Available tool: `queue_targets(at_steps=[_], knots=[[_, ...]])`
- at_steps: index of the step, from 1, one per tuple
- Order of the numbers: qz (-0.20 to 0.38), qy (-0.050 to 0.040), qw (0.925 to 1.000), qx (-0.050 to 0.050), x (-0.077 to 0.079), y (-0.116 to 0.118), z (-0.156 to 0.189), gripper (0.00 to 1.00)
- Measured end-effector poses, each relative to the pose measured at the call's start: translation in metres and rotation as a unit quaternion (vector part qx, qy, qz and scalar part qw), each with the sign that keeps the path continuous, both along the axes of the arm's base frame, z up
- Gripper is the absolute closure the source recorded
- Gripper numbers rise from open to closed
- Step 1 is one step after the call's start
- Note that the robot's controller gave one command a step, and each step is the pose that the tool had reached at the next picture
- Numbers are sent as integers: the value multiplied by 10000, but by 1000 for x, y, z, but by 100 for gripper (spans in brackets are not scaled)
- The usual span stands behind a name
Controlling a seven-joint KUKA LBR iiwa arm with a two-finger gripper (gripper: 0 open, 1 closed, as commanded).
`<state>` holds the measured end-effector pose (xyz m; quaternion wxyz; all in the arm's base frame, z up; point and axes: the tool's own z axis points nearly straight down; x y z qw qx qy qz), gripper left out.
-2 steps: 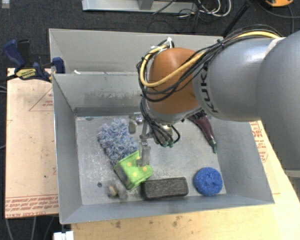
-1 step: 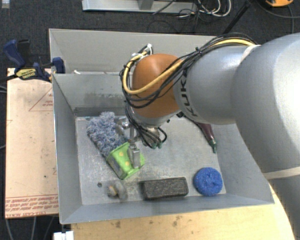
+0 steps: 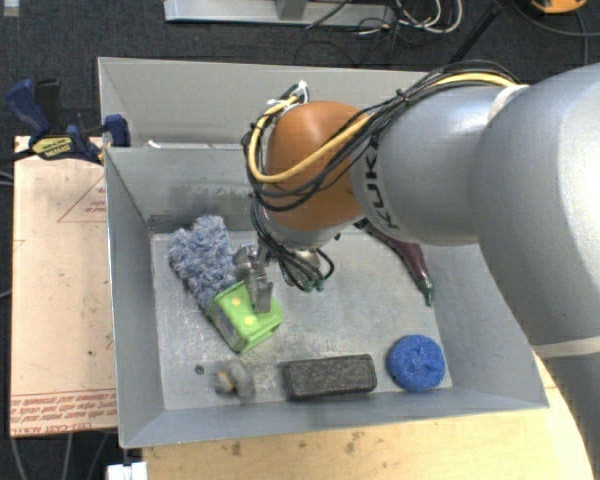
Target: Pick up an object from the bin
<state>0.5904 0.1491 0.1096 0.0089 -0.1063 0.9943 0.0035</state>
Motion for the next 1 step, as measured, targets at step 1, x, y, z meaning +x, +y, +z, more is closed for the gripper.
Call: queue_targets(at_steps=[1], knots=[[-1, 0, 10000, 1, 0, 0, 0, 100]])
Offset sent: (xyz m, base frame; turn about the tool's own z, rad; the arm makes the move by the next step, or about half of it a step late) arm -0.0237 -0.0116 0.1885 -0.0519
